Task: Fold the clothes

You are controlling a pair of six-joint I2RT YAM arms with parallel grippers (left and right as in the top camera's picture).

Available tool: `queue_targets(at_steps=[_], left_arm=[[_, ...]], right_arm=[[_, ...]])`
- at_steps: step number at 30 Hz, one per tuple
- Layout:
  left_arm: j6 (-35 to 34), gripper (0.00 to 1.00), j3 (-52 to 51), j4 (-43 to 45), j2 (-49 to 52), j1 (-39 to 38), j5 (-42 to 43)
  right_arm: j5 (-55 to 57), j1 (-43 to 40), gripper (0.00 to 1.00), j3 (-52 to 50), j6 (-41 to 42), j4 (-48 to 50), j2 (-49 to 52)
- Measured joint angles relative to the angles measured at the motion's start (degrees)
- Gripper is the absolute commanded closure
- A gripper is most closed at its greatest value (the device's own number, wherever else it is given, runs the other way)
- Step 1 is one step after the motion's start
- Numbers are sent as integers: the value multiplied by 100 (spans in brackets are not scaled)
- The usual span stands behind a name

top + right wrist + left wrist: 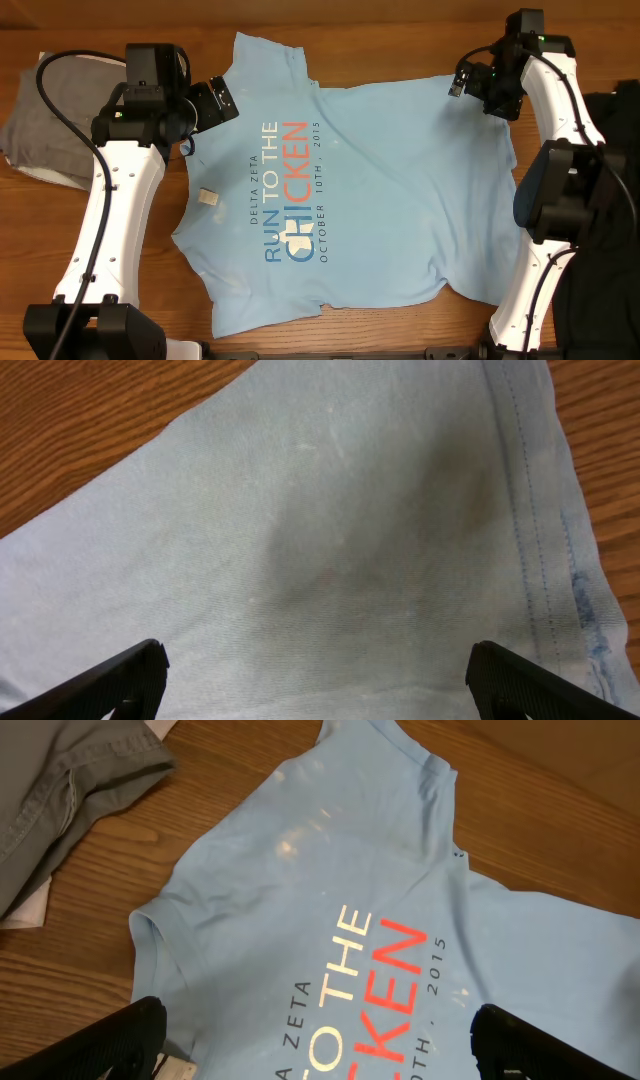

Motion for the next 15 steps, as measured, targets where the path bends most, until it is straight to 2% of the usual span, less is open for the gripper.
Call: queue_targets(at_steps=[7, 12, 13, 14, 15], left_arm=[[0, 0, 0, 0, 0, 0, 0], [0, 0, 0, -2, 0, 0, 2], [0, 0, 0, 0, 0, 0, 0], [0, 0, 0, 0, 0, 0, 0], [0, 0, 0, -2, 0, 0, 0]], right_arm=[[-37, 0, 0, 0, 17, 0, 0], [-306, 2, 0, 0, 101, -415, 0], [-339, 0, 3, 0, 114, -426, 0], [-356, 0, 34, 0, 118, -400, 0], [-391, -4, 58, 0, 127, -404, 0]])
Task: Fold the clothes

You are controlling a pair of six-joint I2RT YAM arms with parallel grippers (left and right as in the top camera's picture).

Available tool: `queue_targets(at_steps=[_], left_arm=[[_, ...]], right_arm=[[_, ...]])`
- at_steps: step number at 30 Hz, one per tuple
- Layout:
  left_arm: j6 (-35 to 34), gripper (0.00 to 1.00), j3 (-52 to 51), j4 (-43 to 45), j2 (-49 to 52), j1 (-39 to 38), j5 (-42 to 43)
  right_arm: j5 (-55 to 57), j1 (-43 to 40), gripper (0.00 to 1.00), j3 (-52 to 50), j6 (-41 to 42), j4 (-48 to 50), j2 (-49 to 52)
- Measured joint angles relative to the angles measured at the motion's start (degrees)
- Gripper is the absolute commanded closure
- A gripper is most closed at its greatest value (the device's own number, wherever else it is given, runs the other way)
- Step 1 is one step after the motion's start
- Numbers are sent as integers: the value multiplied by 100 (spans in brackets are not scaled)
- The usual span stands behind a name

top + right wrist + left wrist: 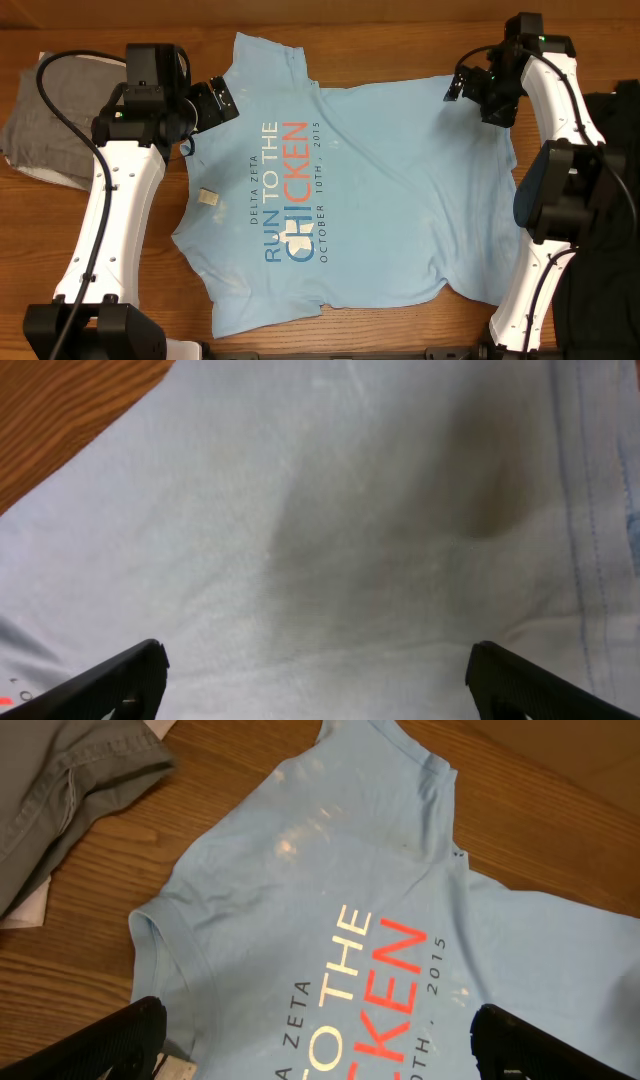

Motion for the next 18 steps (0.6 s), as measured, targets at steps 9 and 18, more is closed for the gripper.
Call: queue_targets(at_steps=[9, 18], left_arm=[[0, 0, 0, 2, 0, 0, 0], [0, 0, 0, 2, 0, 0, 0]], right_arm=[[437, 15, 96, 0, 149, 315, 0], [1071, 122, 96, 0, 179, 949, 11]])
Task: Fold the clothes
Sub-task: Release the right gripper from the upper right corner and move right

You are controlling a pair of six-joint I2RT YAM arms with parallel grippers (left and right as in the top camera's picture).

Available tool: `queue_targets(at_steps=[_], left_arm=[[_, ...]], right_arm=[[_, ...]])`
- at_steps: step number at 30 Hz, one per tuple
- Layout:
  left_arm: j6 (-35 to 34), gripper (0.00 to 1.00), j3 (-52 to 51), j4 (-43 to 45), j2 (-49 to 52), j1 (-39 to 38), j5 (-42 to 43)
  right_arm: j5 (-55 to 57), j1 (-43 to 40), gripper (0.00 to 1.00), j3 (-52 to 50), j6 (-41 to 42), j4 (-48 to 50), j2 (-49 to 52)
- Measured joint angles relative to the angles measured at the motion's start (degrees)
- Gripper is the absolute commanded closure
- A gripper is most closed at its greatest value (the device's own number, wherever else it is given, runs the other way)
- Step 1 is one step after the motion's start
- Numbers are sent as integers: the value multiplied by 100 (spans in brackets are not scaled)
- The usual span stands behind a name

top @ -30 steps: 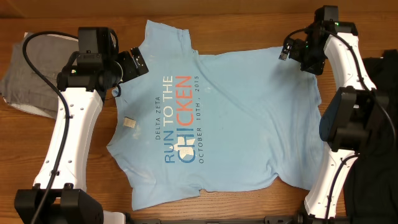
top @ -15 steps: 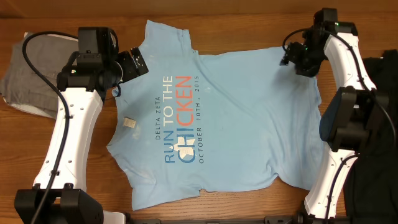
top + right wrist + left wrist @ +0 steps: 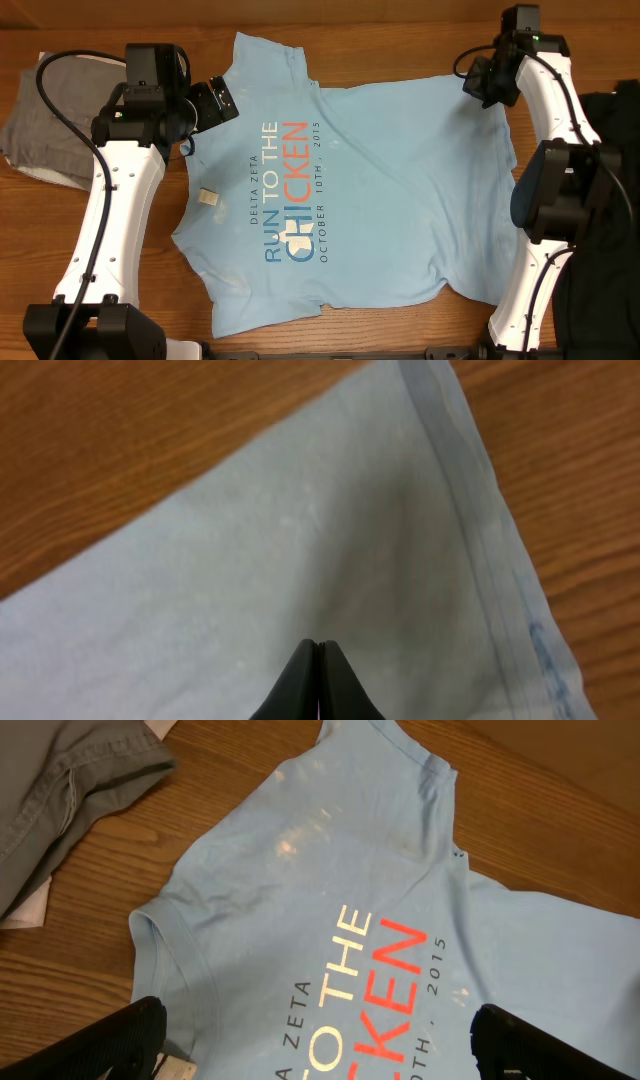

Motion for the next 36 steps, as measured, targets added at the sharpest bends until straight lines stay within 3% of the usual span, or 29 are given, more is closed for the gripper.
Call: queue_targets(at_steps=[18, 32, 36], left_arm=[[0, 0, 0, 0, 2, 0, 0], [0, 0, 0, -2, 2, 0, 0], [0, 0, 0, -2, 2, 0, 0]], right_arm=[[195, 7, 96, 122, -258, 905, 883], [1209, 85, 96, 374, -186, 1849, 1257], [1228, 68, 85, 422, -90, 1845, 1287]])
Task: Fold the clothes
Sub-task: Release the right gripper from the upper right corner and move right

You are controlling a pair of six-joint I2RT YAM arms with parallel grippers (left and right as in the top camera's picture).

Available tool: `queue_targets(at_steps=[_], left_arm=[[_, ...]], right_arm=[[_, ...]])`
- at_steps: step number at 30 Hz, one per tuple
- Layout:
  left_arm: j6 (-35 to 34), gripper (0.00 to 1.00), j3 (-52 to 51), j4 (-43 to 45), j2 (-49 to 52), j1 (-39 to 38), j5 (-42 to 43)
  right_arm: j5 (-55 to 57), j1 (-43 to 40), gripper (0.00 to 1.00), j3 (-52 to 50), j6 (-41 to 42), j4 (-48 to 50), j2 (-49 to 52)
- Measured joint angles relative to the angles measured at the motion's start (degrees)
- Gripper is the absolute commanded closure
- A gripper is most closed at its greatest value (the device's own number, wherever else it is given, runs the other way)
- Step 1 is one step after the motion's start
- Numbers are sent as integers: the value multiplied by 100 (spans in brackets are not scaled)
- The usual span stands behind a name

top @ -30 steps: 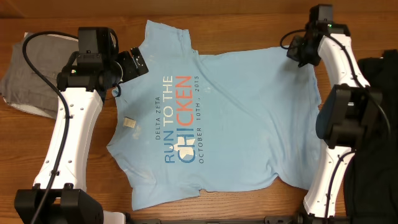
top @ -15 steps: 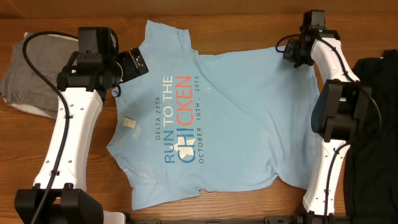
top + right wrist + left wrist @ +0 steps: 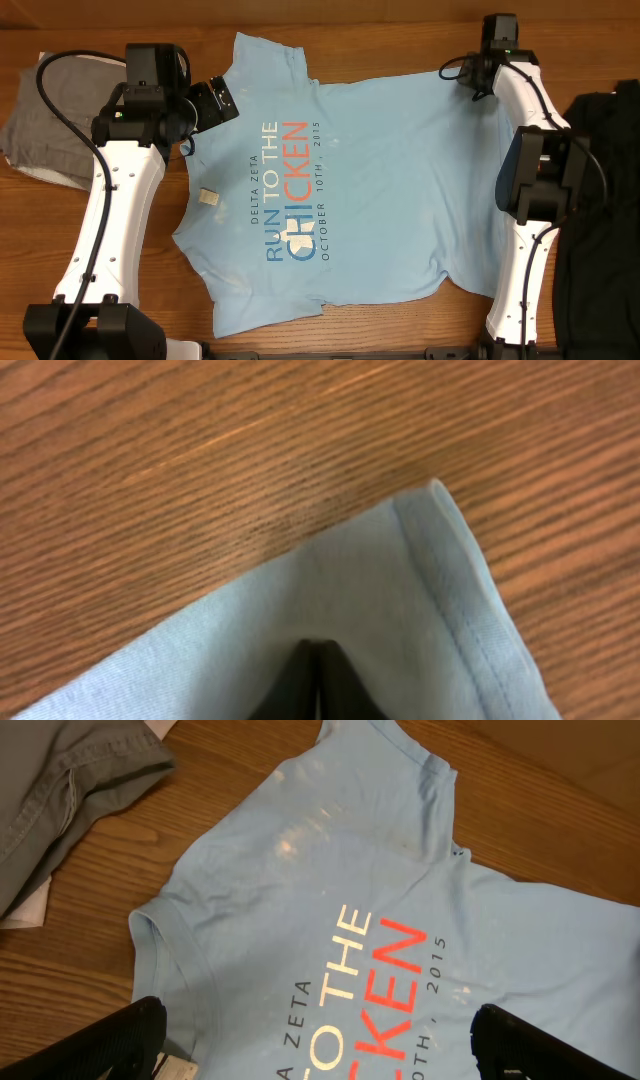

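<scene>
A light blue T-shirt [image 3: 380, 180] with "RUN TO THE CHICKEN" print lies spread flat on the wooden table, neck to the left and hem to the right. My right gripper [image 3: 480, 77] is shut on the far right hem corner [image 3: 440, 560], its fingertips [image 3: 318, 650] pressed together in the cloth. My left gripper [image 3: 215, 103] hovers open over the far left sleeve area, its black fingers [image 3: 110, 1040] wide apart above the print [image 3: 370, 970], touching nothing.
A grey garment [image 3: 50, 120] lies on white paper at the far left, also visible in the left wrist view [image 3: 60, 790]. A dark garment [image 3: 600, 200] sits at the right edge. A white neck label [image 3: 208, 197] shows at the collar.
My right gripper, still shut on the cloth, has moved toward the far edge and left, and now sits at the very hem corner. The shirt's right edge has shifted slightly left. The left arm is unchanged.
My right gripper was open over the shirt's far right hem area in the first two moments. It then stood shut on the fabric there, and now holds the corner itself, nearer the table's far edge. The left gripper stayed open and still throughout.
</scene>
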Motion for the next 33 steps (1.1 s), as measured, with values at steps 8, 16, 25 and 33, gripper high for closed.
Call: queue_targets(at_steps=[8, 16, 25, 33], left_arm=[[0, 0, 0, 0, 0, 0, 0], [0, 0, 0, 2, 0, 0, 0], [0, 0, 0, 2, 0, 0, 0], [0, 0, 0, 0, 0, 0, 0]], right_arm=[[-446, -354, 51, 1547, -83, -2048, 470], [-455, -516, 43, 5021, 166, -4701, 866], [-612, -540, 0, 5685, 662, -5742, -170], [-1268, -557, 0, 3886, 623, -5696, -2000]])
